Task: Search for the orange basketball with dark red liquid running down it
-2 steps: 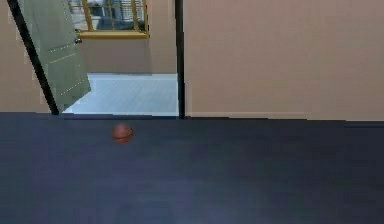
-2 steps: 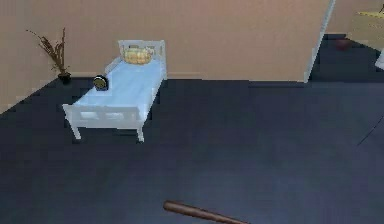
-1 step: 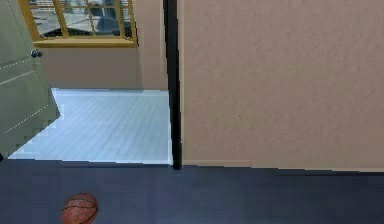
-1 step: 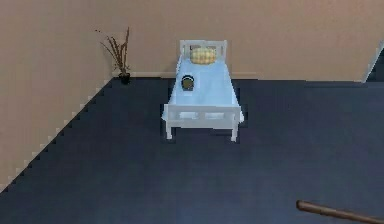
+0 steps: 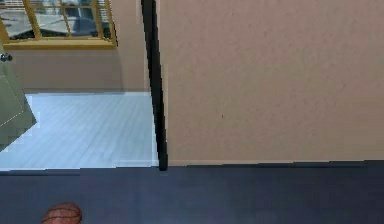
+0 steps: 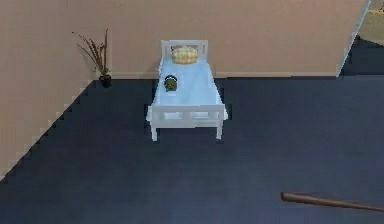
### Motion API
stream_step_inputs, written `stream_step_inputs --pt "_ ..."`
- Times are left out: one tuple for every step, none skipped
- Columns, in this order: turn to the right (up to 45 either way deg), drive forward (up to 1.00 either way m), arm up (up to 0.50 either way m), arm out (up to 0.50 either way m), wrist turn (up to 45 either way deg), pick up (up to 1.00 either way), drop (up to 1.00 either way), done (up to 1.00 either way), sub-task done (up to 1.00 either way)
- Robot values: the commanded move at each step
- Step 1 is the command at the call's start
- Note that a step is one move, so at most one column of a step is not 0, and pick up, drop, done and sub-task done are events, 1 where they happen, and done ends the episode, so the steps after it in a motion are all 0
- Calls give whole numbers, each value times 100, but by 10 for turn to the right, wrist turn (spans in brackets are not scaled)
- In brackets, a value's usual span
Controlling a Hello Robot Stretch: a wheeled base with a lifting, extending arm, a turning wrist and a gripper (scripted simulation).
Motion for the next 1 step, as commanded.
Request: stream_step_inputs --pt "0 45 0 0 0 0 0 0 0"
